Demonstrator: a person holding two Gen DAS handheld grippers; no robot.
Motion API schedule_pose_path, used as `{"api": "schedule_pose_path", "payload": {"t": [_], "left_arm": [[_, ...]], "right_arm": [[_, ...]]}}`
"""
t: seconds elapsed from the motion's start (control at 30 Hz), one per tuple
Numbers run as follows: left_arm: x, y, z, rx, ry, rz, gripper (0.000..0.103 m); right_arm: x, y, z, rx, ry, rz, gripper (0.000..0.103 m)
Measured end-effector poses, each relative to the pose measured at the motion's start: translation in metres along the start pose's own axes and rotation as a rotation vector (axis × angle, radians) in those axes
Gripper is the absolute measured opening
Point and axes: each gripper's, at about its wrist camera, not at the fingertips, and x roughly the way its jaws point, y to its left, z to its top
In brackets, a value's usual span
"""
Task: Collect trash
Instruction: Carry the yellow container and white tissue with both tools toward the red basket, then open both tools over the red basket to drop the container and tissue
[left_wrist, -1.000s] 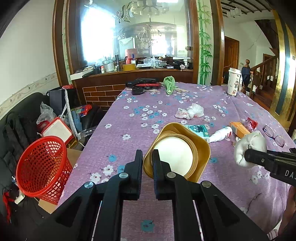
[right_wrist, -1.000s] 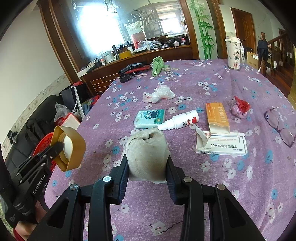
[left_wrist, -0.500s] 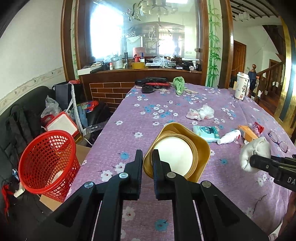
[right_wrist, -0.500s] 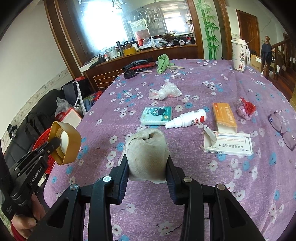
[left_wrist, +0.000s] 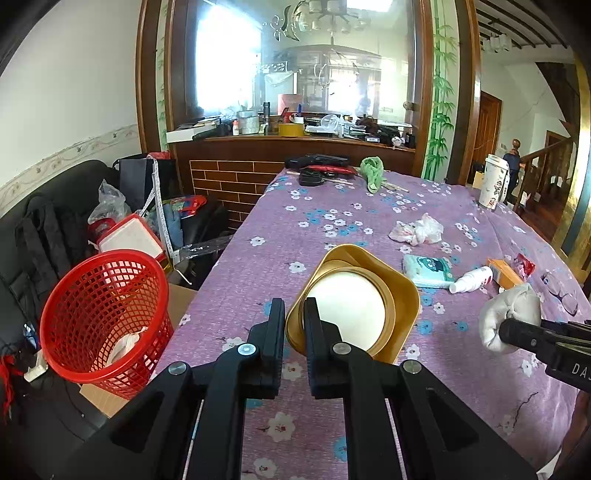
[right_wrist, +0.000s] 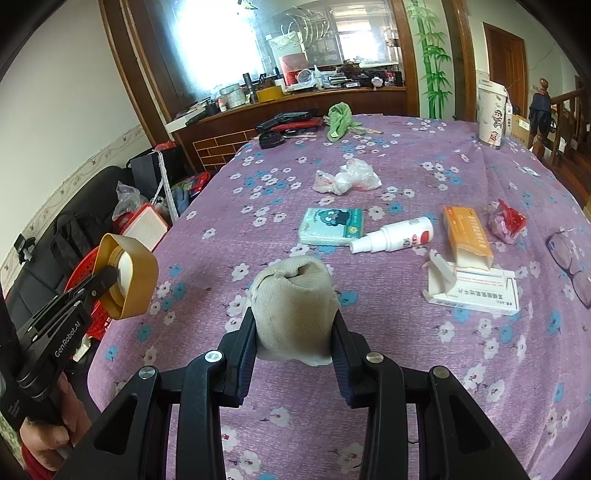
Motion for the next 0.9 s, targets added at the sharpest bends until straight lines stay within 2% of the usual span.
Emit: {"api": "schedule_pose_path", "payload": {"t": [0.53,0.9], "left_arm": [[-0.003,0.042,0.002,-0.065,-0.017,0.043,0.010],[-0.012,0.119,0.012,-0.167,-0.046,0.159,0.010]], "right_arm": [[0.015,0.033,0.005,-0.065,0.028,0.028,0.040],[0.034,0.089,0.019,-0.143,0.079,0.134,0.040]]}}
